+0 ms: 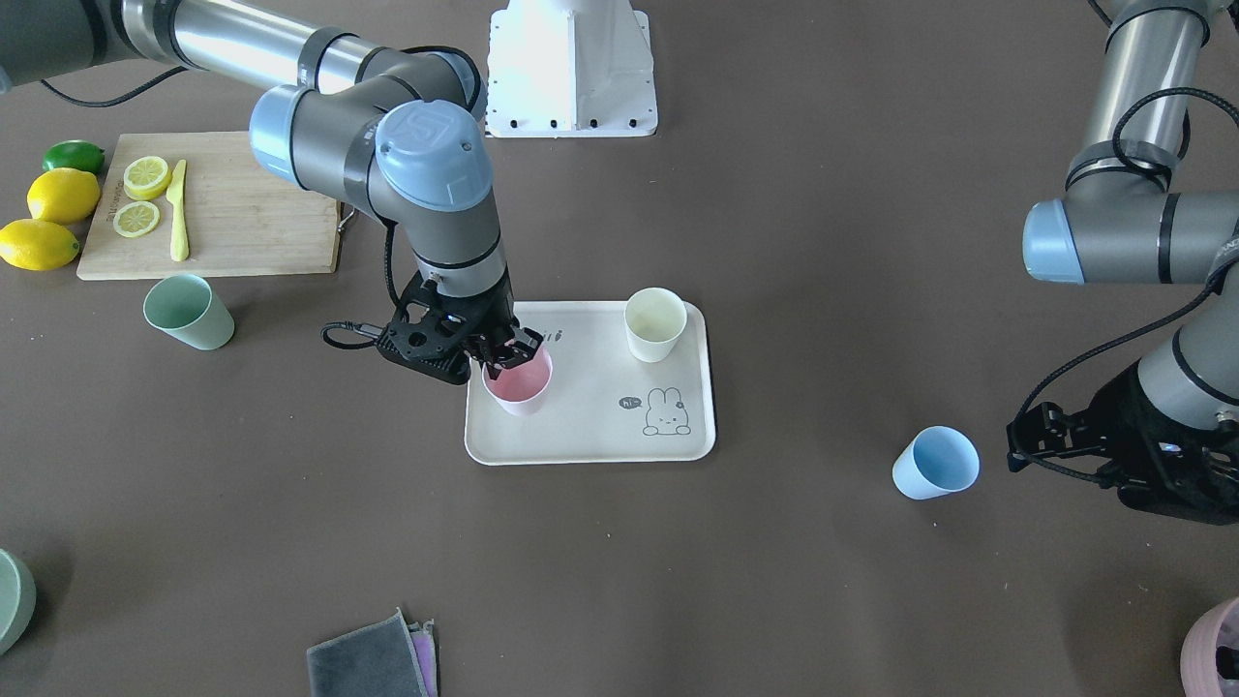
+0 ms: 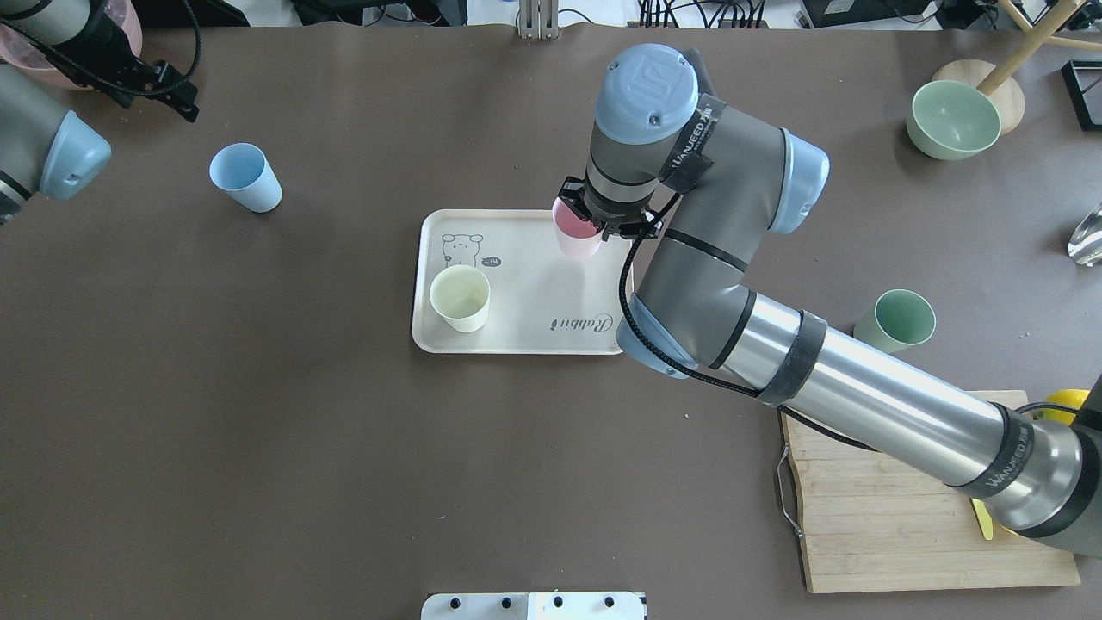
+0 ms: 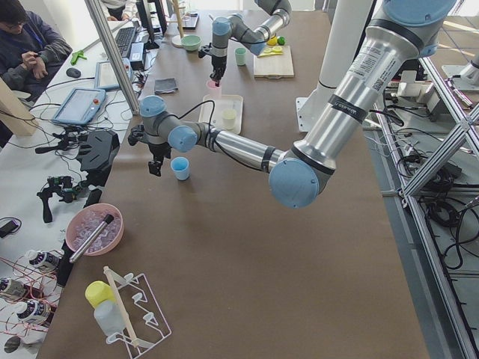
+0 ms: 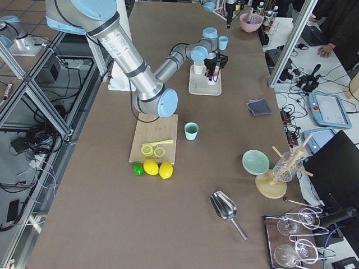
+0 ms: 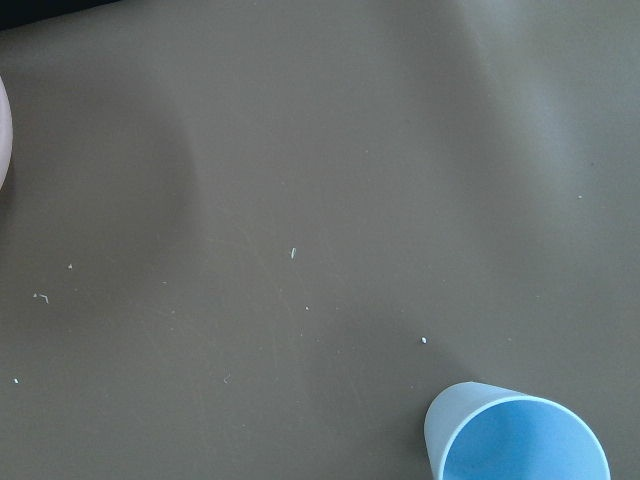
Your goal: Place all cups on tray
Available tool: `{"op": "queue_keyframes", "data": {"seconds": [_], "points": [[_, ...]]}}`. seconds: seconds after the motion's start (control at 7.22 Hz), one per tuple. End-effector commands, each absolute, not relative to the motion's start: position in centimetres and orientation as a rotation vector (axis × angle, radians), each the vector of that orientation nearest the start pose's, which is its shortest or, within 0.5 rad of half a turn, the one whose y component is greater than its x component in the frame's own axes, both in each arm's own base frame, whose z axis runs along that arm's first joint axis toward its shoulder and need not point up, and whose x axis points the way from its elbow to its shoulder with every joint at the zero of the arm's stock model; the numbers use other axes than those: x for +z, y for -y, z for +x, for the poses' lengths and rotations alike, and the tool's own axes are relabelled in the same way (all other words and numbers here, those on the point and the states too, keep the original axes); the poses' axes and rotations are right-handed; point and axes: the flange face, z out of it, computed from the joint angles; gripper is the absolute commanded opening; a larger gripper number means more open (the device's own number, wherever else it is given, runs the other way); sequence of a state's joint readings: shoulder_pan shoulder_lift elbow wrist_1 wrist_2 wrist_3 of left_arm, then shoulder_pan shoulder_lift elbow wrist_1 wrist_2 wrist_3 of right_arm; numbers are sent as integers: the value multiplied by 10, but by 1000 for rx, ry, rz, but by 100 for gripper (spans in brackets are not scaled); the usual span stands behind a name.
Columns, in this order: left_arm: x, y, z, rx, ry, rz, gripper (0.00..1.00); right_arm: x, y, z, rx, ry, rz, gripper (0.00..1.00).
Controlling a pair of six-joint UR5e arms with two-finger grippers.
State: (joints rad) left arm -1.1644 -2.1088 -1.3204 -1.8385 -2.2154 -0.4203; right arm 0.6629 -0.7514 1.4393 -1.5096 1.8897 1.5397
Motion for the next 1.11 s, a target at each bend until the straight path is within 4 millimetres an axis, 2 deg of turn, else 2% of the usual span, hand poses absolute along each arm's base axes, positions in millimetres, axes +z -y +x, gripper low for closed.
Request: {"op": "queue_keyframes", "data": {"seconds": [0.0,0.14,0.28,0.42,0.55,0.69,0.83,0.97], "points": [[429,691,218,167,-794,241,98,220,550,-560,560,834,6,43],[427,690,217,169,-796,246,98,220,551,-560,568,831,17,66],[423,689,219,162,-807,244,98,217,551,-558,555,838,19,100],[421,685,224,167,-834,228,98,208,558,-541,526,859,-1,100],[424,677,237,179,-838,217,98,195,570,-504,527,881,-68,100],[424,672,253,170,-853,213,98,175,565,-474,479,863,-47,100],[434,665,269,177,-856,205,98,161,561,-438,446,855,-54,100],[443,665,272,182,-853,209,97,157,556,-390,417,891,-64,100]]}}
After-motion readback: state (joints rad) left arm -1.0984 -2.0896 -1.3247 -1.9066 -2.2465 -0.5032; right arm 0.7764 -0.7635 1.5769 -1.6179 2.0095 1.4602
